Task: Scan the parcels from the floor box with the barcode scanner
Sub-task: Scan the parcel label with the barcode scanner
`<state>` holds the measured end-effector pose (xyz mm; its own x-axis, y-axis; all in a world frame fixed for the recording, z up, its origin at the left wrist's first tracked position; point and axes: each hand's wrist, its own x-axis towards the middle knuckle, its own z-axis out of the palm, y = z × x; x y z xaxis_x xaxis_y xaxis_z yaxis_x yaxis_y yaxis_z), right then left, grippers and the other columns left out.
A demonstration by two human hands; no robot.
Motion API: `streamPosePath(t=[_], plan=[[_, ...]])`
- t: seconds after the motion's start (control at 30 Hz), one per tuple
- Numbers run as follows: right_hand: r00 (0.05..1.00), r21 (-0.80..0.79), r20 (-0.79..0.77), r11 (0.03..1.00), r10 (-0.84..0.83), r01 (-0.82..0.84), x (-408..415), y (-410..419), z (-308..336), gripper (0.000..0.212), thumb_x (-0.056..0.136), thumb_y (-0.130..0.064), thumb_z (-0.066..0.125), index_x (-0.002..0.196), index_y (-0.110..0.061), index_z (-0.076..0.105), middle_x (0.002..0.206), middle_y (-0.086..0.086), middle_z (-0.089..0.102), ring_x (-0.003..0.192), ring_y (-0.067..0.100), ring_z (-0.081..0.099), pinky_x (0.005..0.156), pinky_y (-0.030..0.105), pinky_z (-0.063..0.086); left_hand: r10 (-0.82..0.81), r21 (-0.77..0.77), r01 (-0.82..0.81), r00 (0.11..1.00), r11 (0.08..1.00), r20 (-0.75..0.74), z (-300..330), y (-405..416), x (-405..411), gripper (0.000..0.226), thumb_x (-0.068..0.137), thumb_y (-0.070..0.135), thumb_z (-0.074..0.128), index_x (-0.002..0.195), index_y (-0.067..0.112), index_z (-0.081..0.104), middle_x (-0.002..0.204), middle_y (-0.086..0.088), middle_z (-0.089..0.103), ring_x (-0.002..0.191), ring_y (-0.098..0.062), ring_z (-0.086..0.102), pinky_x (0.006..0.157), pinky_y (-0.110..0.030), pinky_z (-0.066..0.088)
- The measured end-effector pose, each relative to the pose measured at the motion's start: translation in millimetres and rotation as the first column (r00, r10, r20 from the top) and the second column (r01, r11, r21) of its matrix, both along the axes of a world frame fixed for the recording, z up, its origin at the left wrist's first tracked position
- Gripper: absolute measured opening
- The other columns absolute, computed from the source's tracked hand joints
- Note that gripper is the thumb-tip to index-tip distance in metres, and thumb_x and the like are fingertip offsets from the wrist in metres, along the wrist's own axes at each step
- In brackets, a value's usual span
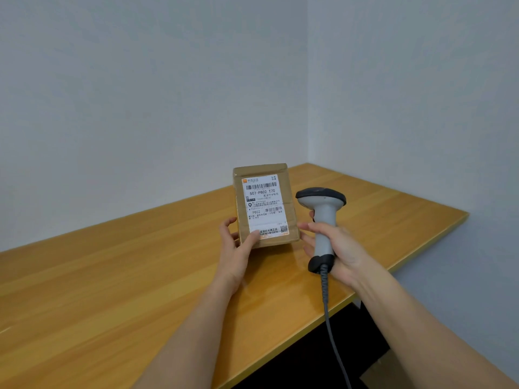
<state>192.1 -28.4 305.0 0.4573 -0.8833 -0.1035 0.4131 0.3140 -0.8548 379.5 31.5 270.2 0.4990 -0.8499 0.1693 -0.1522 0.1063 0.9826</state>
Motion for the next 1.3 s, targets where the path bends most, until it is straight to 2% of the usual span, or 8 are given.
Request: streamPosePath(t=[0.13, 0.3, 0.4, 0.53, 0.83, 0.97, 1.1, 1.3], plan=[[1.0, -0.041, -0.009, 0.999, -0.005, 0.004, 1, 3, 4, 0.036, 0.091, -0.004, 0.058, 0.124, -0.018, 0.053, 0.098, 0.009, 0.074, 0.102, 0.021, 0.069, 0.093, 0.034, 0.045, -0.002, -0.007, 0.002, 0.997, 1.0, 0.079, 0, 0, -3, 0.075, 0.076, 0.044, 0.074, 0.132, 0.032, 0.025, 0.116, 0.005, 0.062, 0.104, -0.005, 0.058, 0.076, -0.014, 0.042], [0.992, -0.14, -0.063, 0.985, -0.113, 0.104, -1, 6, 16, 0.015, 0.09, -0.004, 0.059, 0.101, -0.013, 0.056, 0.09, 0.008, 0.071, 0.098, 0.022, 0.069, 0.091, 0.035, 0.049, 0.098, -0.026, -0.097, 0.994, 0.995, 0.044, 2, 1, -2, 0.069, 0.083, 0.035, 0.071, 0.136, 0.027, 0.028, 0.11, 0.004, 0.061, 0.094, 0.004, 0.056, 0.063, -0.006, 0.042], [0.989, -0.193, -0.054, 0.973, -0.138, 0.125, -7, 14, 34, 0.016, 0.091, -0.006, 0.06, 0.105, -0.01, 0.054, 0.081, 0.009, 0.067, 0.073, 0.02, 0.069, 0.068, 0.031, 0.056, 0.145, -0.034, -0.144, 0.989, 0.989, 0.033, 1, 1, -2, 0.07, 0.083, 0.039, 0.071, 0.137, 0.028, 0.028, 0.112, 0.003, 0.06, 0.092, 0.007, 0.055, 0.065, -0.009, 0.04], [0.98, -0.305, -0.162, 0.95, -0.117, 0.063, -15, 29, 57, 0.018, 0.093, -0.02, 0.063, 0.107, -0.01, 0.057, 0.087, 0.006, 0.068, 0.05, 0.011, 0.056, 0.046, 0.022, 0.045, 0.161, -0.023, -0.16, 0.986, 0.987, 0.046, 1, 0, -3, 0.071, 0.084, 0.041, 0.068, 0.139, 0.027, 0.026, 0.11, 0.001, 0.059, 0.091, 0.005, 0.054, 0.07, -0.013, 0.041], [0.965, -0.337, -0.254, 0.941, -0.058, -0.033, -23, 62, 96, 0.041, 0.092, -0.05, 0.055, 0.109, -0.013, 0.06, 0.11, 0.01, 0.068, 0.048, 0.011, 0.052, 0.044, 0.023, 0.042, 0.302, -0.042, -0.301, 0.953, 0.953, 0.021, -6, -6, 4, 0.08, 0.076, 0.056, 0.07, 0.137, 0.028, 0.028, 0.125, -0.003, 0.058, 0.11, -0.017, 0.057, 0.097, -0.032, 0.045], [0.955, -0.368, -0.294, 0.927, -0.038, -0.077, -30, 74, 109, 0.051, 0.093, -0.055, 0.048, 0.11, -0.01, 0.063, 0.077, 0.012, 0.062, 0.046, 0.011, 0.051, 0.042, 0.021, 0.04, 0.332, -0.023, -0.331, 0.942, 0.943, 0.054, -9, -9, 5, 0.086, 0.069, 0.071, 0.065, 0.136, 0.031, 0.029, 0.129, -0.001, 0.056, 0.117, -0.019, 0.054, 0.102, -0.041, 0.044], [0.95, -0.411, -0.311, 0.906, -0.038, -0.099, -35, 84, 119, 0.054, 0.094, -0.055, 0.046, 0.113, -0.007, 0.063, 0.054, 0.005, 0.056, 0.043, 0.01, 0.05, 0.041, 0.018, 0.04, 0.346, -0.038, -0.344, 0.935, 0.938, 0.075, -10, -12, 4, 0.08, 0.076, 0.064, 0.064, 0.137, 0.025, 0.029, 0.13, -0.002, 0.056, 0.118, -0.02, 0.053, 0.102, -0.04, 0.043], [0.962, -0.436, -0.274, 0.892, -0.007, -0.118, -38, 92, 127, 0.051, 0.093, -0.051, 0.05, 0.11, -0.005, 0.064, 0.072, 0.014, 0.058, 0.045, 0.012, 0.05, 0.043, 0.021, 0.041, 0.353, -0.07, -0.348, 0.932, 0.935, 0.081, -10, -11, 4, 0.074, 0.083, 0.052, 0.065, 0.139, 0.019, 0.03, 0.128, -0.001, 0.056, 0.115, -0.017, 0.054, 0.095, -0.028, 0.041]])
